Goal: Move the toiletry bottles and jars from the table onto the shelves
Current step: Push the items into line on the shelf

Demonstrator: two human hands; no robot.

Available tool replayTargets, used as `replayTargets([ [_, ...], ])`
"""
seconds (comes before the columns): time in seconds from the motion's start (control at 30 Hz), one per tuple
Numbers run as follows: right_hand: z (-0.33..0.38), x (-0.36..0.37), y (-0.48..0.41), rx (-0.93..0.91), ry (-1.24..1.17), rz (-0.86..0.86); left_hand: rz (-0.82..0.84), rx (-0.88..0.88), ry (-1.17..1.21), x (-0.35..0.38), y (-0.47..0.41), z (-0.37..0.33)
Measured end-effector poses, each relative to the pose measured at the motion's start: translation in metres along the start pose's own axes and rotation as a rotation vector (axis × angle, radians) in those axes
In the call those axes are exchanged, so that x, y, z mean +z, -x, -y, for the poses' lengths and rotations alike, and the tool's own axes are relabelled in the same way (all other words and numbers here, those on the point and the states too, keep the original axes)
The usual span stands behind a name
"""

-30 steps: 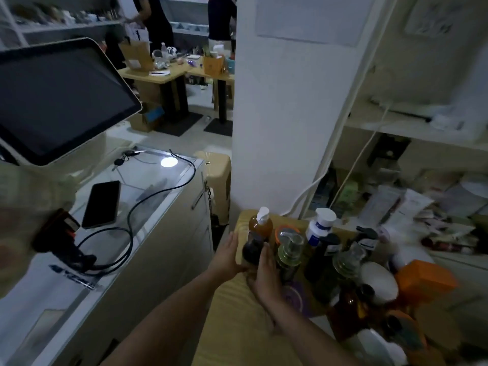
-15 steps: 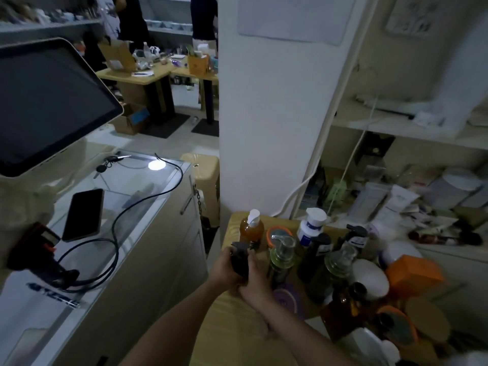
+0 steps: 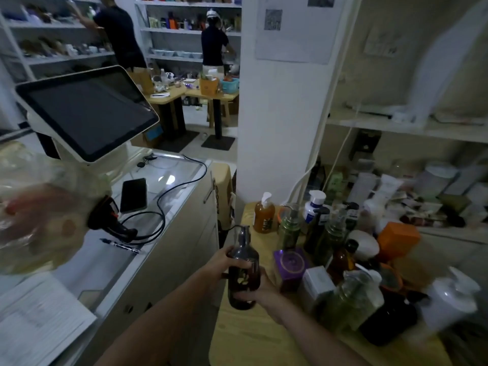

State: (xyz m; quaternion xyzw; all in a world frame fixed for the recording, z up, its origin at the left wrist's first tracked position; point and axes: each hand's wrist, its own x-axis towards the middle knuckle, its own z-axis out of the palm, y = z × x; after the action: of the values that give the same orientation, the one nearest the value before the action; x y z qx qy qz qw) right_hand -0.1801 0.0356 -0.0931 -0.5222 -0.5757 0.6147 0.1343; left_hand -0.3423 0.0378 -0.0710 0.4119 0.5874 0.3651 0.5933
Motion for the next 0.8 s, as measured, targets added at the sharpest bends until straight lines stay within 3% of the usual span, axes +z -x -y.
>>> replayTargets([
  [0.17,-0.018,-0.007,0.056,-0.051,-0.111,-0.172,0.154,-0.018,0.019,0.035,0.033,-0.004],
  [0.4,-0.061,-0.045,0.136,-0.097,-0.324,-0.333,0.551,-0.048,-0.017,0.093,0.057,-0.003],
  [0.57,-0.109,-0.078,0.217,-0.098,-0.419,-0.544,0.709,-0.044,-0.115,0.197,0.086,0.0],
  [0.8,-0.212,-0.117,0.403,-0.076,-0.506,-0.83,0.956,0.043,-0.274,0.389,0.171,0.019],
])
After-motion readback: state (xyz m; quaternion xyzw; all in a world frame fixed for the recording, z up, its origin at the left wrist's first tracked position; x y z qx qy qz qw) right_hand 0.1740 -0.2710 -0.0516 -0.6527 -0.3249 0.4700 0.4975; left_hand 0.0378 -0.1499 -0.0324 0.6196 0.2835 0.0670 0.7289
